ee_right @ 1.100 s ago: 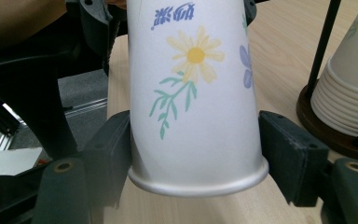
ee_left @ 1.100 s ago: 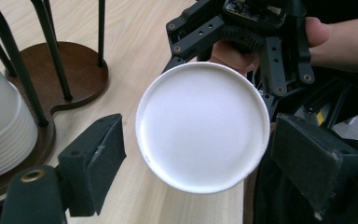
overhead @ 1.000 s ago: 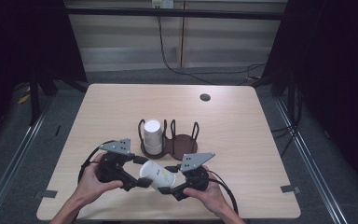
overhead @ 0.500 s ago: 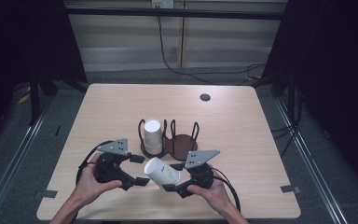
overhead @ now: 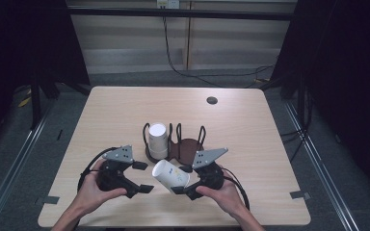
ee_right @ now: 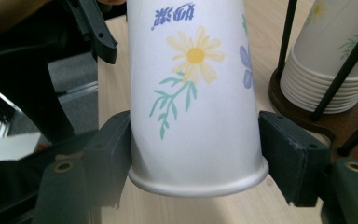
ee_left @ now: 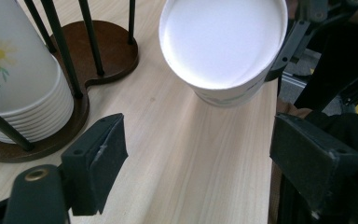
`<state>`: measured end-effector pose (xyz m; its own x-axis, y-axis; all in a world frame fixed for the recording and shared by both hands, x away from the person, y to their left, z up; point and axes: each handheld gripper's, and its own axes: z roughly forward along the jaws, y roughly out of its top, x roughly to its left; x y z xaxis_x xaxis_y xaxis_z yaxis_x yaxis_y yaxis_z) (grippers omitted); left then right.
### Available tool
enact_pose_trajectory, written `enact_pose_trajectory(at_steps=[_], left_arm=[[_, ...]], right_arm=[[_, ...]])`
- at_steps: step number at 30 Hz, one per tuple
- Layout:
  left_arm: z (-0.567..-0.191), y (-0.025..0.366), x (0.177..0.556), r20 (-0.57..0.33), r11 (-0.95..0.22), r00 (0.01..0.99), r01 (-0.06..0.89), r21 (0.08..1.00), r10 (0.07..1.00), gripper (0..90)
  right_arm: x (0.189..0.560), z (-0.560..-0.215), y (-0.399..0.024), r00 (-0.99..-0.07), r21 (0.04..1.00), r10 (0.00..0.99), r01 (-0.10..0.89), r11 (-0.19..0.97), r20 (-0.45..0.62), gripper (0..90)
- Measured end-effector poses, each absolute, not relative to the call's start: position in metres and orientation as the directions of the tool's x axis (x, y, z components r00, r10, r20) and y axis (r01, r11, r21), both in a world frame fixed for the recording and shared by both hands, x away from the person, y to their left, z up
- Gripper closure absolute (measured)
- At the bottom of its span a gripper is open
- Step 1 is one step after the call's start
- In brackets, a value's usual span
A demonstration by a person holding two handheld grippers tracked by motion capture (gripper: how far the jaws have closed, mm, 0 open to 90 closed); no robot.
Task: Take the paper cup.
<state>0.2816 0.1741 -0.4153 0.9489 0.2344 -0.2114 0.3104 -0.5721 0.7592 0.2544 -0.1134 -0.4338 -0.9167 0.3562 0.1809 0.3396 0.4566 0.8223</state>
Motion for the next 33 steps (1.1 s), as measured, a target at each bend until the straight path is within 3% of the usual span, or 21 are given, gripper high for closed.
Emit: enact_pose_trajectory(at_steps=[19, 33], left_arm=[[-0.418, 0.175, 0.282, -0.162, -0.605, 0.952, 0.290, 0.742, 0.258, 18.1], [-0.422, 0.171, 0.282, -0.159, -0.625, 0.956, 0.283, 0.728, 0.248, 17.5]], right_arm=[[0.271, -0.426, -0.114, -0.899, 0.713, 0.395, 0.400, 0.576, 0.186, 29.4], [0.273, -0.422, -0.103, -0.928, 0.615, 0.344, 0.355, 0.704, 0.143, 29.3]])
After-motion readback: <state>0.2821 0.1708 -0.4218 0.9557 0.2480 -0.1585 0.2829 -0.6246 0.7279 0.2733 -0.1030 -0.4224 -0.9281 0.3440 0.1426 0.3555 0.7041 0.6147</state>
